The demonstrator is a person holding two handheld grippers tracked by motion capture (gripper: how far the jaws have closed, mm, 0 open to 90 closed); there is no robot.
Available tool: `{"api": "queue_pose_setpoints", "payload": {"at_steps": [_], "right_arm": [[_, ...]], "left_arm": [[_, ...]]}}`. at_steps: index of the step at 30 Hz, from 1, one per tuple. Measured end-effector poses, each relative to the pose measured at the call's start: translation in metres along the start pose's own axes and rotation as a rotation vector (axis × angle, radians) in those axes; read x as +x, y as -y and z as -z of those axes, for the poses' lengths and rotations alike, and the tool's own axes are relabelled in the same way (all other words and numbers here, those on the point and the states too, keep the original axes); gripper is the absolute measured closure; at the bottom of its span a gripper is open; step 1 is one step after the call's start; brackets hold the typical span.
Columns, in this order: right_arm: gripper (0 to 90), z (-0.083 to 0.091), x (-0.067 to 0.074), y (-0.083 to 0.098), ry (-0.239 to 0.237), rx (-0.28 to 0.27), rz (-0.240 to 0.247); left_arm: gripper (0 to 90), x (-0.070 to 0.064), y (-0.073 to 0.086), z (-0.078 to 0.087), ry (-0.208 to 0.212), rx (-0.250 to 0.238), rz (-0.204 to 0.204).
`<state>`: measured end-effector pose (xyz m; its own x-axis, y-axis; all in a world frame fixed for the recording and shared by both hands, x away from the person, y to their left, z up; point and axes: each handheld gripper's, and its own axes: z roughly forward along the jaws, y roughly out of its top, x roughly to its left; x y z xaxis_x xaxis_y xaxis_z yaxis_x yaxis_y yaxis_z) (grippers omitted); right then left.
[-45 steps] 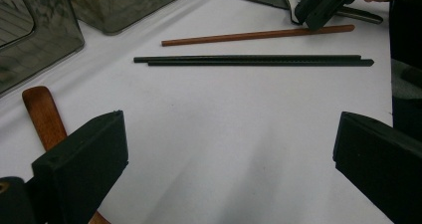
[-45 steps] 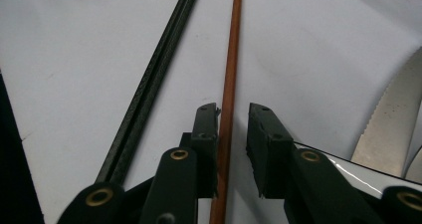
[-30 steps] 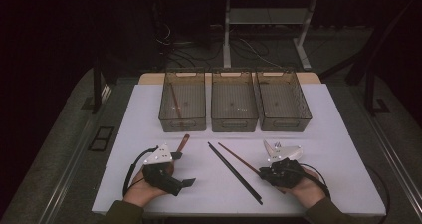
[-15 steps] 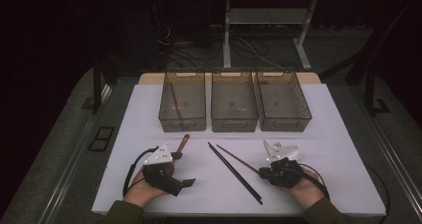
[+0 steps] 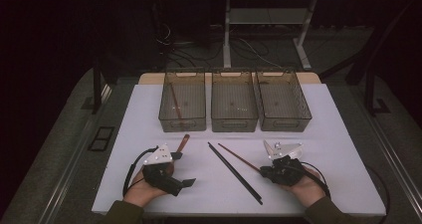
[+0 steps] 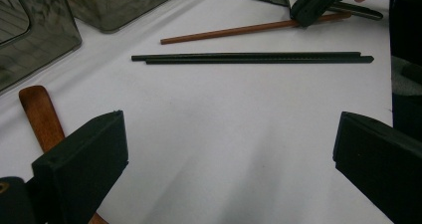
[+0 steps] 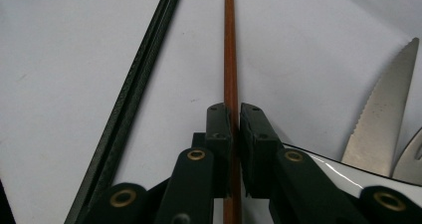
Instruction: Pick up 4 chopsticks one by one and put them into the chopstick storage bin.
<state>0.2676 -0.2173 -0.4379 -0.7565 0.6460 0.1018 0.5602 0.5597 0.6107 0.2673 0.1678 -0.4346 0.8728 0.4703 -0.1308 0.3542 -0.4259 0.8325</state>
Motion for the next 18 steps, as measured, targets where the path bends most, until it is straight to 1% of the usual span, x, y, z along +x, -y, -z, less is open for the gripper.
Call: {"api": "queue_pose_setpoints", "payload": {"at_steps": [9, 18], "right_arm": [[83.5, 0.005, -0.003, -0.001, -0.018, -0.030, -0.013], [83.6, 0.014, -0.006, -0.002, -0.026, -0.074, -0.009]], "left_arm": [[0.4, 0.000, 0.000, 0.000, 0.000, 0.000, 0.000], [0.4, 0.000, 0.000, 0.000, -0.001, 0.000, -0.001]]}}
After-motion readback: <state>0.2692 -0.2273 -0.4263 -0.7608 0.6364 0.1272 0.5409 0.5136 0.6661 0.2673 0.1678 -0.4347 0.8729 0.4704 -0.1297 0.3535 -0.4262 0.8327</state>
